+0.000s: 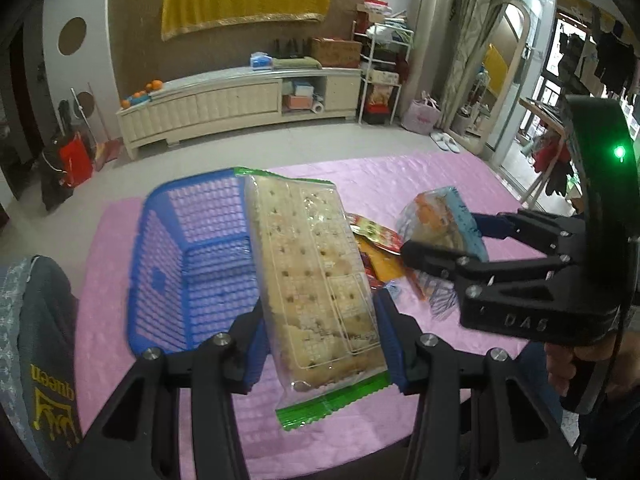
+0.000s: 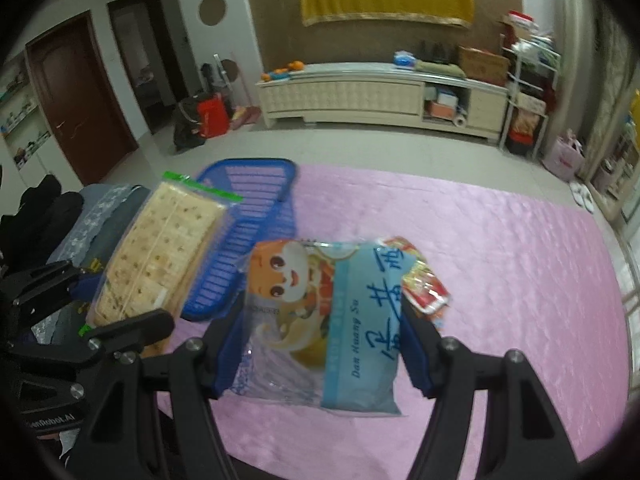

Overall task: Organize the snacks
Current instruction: 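Carry the cracker pack into the basket with the left gripper while the right gripper lifts the bread bag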

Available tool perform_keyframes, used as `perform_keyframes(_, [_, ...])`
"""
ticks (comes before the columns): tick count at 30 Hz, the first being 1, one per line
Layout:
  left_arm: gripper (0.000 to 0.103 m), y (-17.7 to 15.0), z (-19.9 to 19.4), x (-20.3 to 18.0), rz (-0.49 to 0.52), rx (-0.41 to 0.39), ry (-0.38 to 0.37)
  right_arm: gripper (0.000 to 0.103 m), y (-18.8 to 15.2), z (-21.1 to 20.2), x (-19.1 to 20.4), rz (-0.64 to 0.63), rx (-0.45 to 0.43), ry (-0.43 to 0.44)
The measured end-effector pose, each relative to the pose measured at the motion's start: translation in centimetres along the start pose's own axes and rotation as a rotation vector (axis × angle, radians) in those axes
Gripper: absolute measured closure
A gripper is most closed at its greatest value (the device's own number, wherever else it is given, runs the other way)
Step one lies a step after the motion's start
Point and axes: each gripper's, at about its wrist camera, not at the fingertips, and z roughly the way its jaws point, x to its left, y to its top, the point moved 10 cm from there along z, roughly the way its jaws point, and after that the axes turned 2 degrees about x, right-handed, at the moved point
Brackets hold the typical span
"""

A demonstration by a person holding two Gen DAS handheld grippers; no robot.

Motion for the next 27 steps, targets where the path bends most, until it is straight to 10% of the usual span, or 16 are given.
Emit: perform_keyframes(27, [0.057,-2.7,7.1,11.5,-0.138,0.186,-0.008,0.031,1.8,10.0,7.9,0.001,0.152,0.068])
